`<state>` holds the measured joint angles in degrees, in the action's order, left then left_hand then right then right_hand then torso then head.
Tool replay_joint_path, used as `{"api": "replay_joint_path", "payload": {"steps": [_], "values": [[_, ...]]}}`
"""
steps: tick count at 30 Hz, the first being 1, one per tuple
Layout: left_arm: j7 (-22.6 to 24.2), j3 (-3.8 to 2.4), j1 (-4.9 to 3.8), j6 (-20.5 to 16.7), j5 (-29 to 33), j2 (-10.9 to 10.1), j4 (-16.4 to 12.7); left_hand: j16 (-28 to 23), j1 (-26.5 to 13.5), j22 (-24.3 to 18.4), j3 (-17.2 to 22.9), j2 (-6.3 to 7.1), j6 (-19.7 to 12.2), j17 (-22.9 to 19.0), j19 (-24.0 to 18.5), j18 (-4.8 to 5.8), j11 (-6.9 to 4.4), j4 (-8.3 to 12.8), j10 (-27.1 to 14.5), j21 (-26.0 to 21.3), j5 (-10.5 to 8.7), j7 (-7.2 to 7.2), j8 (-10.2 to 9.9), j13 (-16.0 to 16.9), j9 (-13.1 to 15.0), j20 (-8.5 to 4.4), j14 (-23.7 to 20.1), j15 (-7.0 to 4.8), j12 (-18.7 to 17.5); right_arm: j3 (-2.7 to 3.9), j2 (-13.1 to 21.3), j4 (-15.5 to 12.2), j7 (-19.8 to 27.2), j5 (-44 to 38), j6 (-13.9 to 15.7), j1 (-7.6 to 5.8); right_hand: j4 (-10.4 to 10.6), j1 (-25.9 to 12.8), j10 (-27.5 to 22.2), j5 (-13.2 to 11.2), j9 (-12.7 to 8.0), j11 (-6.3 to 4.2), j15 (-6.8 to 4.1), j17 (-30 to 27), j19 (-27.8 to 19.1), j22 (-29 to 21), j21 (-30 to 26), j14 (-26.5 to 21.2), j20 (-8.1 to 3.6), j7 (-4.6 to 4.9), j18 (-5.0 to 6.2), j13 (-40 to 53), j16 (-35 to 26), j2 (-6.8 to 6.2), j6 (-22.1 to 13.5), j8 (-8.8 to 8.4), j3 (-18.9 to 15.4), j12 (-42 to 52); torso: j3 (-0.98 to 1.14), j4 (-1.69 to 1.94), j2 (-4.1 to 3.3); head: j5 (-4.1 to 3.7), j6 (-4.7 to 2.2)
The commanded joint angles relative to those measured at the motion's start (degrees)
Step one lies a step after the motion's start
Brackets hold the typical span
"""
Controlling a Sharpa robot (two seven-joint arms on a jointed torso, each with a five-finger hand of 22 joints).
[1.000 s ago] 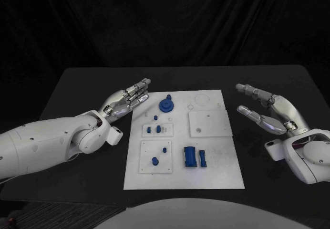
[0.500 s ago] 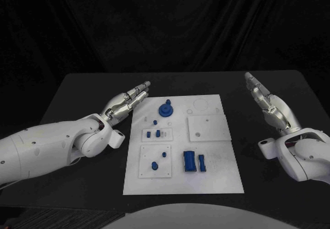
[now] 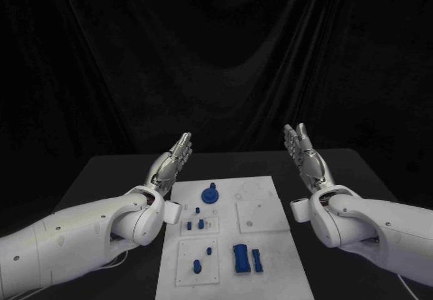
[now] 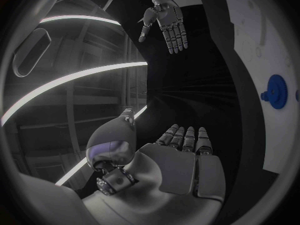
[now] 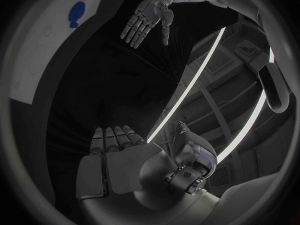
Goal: Assemble the parts on the task board
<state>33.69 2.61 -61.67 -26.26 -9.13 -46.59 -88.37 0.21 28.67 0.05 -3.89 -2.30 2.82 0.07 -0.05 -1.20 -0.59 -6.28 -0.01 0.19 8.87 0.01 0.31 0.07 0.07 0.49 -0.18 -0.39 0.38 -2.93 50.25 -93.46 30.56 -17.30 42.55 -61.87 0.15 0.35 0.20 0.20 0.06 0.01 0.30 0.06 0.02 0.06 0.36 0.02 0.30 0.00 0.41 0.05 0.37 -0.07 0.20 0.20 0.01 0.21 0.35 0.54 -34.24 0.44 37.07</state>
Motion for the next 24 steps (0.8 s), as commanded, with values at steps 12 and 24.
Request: {"api": "replay_joint_path", "payload": {"steps": [12,24], "values": [[-3.90,-2.61,1.51,-17.86,9.13,1.90,-1.59,-0.21,-16.08,-0.05,3.89,2.30,-2.82,-0.07,0.05,1.20,0.59,6.28,0.01,-0.19,-8.87,-0.01,-0.31,-0.07,-0.07,-0.49,0.18,0.39,-0.38,2.93,-5.56,3.51,-0.77,17.30,1.57,1.71,-0.15,-0.35,-0.20,-0.20,-0.06,-0.01,-0.30,-0.06,-0.02,-0.06,-0.36,-0.02,-0.30,0.00,-0.41,-0.05,-0.37,0.07,-0.20,-0.20,-0.01,-0.21,-0.35,-0.54,3.06,-0.44,-2.70],[-3.90,-2.61,1.51,-17.86,9.13,1.90,-1.59,-0.21,-21.10,-0.05,3.89,2.30,-2.82,-0.07,0.05,1.20,0.59,6.28,0.01,-0.19,-8.87,-0.01,-0.31,-0.07,-0.07,-0.49,0.18,0.39,-0.38,2.93,-5.56,3.51,-0.77,17.30,1.57,1.71,-0.15,-0.35,-0.20,-0.20,-0.06,-0.01,-0.30,-0.06,-0.02,-0.06,-0.36,-0.02,-0.30,0.00,-0.41,-0.05,-0.37,0.07,-0.20,-0.20,-0.01,-0.21,-0.35,-0.54,3.06,-0.44,-2.70]]}}
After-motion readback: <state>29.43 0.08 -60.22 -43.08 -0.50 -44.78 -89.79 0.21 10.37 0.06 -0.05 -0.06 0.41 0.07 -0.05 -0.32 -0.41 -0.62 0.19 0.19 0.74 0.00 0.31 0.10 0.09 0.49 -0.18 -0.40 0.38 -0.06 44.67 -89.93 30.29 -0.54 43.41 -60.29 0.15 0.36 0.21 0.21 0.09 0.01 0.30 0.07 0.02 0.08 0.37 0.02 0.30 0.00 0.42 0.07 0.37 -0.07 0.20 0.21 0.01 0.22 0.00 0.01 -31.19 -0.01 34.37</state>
